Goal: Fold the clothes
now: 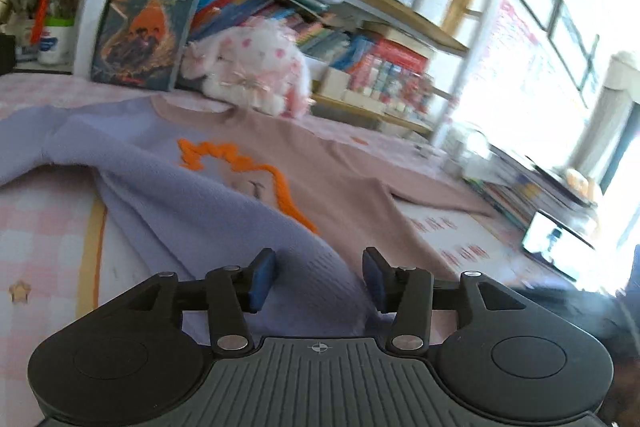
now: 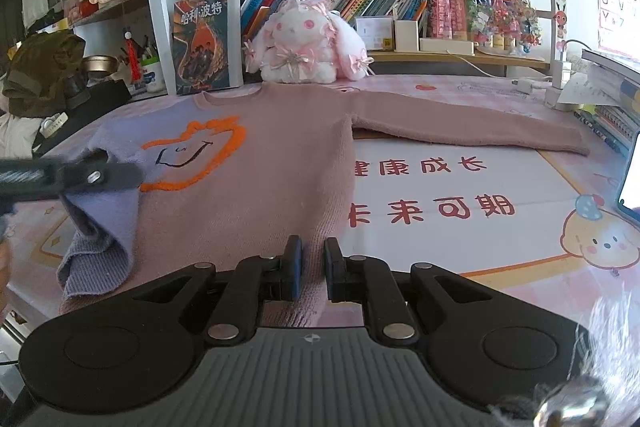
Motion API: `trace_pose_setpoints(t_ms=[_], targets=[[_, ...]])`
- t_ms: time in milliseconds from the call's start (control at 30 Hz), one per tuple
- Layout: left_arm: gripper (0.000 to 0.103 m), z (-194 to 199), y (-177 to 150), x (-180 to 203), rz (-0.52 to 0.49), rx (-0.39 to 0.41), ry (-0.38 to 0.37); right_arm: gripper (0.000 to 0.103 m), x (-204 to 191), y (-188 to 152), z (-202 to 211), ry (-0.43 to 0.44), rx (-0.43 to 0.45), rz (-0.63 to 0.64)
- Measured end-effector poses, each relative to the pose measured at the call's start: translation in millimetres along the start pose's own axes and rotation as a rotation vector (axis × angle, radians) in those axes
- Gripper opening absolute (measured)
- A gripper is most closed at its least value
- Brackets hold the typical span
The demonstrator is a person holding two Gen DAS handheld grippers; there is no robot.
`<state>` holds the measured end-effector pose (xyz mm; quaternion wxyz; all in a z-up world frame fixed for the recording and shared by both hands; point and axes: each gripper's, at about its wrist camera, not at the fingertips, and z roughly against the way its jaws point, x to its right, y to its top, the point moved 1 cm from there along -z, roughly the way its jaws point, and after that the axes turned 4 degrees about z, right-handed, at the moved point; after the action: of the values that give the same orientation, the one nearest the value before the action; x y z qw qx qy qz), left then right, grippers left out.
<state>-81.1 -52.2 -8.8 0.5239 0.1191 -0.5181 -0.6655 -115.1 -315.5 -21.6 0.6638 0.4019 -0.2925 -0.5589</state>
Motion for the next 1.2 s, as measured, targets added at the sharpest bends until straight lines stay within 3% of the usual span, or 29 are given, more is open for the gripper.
trace_pose_setpoints(t_ms=[67, 167, 267, 333, 433, 567, 667, 767, 867, 967, 1100, 1200], targets=[[0.049, 14.4, -8.1, 2.8, -0.021, -0.021, -0.034, 0.011, 0.8, -0.6, 0.3, 0.002, 0.002, -0.003], [0.049, 37.8, -14.4, -9.5, 0.026, -0.005, 0.009, 0.011, 1.9, -1.3, 0.6, 0.007, 0.004, -0.004], [0.044, 46.8, -9.5, -37.1, 0.191, 0.027, 0.026, 0.011, 1.1, -1.9, 0.5, 0.007, 0.008, 0.005], [0.043, 44.0, -4.9, -51.9, 0.303, 0.029, -0.011, 0.011, 1.1, -2.3, 0.4, 0.007, 0.009, 0.004], [0.043, 25.6, -2.8, -63.3, 0.455, -0.025, -0.115, 0.011, 1.7, -2.6, 0.5, 0.008, 0.01, -0.003], [0.044, 5.0, -6.8, -75.6, 0.649, -0.068, -0.131, 0.011, 1.1, -2.5, 0.8, 0.005, 0.009, -0.002], [0.046, -4.9, -2.2, -80.1, 0.72, -0.086, -0.124, 0.011, 0.8, -2.1, 0.6, 0.005, 0.009, -0.002], [0.042, -8.0, -2.4, -81.8, 0.735, -0.075, -0.115, 0.011, 0.9, -2.0, 0.4, 0.007, 0.009, -0.002], [0.015, -9.7, -3.7, -83.1, 0.742, -0.058, -0.107, 0.011, 1.7, -2.3, 0.7, 0.009, 0.012, -0.01], [0.006, -11.3, -5.0, -84.4, 0.749, -0.041, -0.099, 0.011, 2.1, -2.4, 1.0, 0.009, 0.012, -0.009], [0.002, -7.7, -5.5, -86.1, 0.743, -0.007, -0.097, 0.011, 2.5, -2.9, 1.3, 0.012, 0.012, -0.005], [0.002, 35.8, 3.6, -89.0, 0.651, 0.093, -0.145, 0.011, 3.8, -3.1, 2.0, 0.015, 0.01, -0.003]])
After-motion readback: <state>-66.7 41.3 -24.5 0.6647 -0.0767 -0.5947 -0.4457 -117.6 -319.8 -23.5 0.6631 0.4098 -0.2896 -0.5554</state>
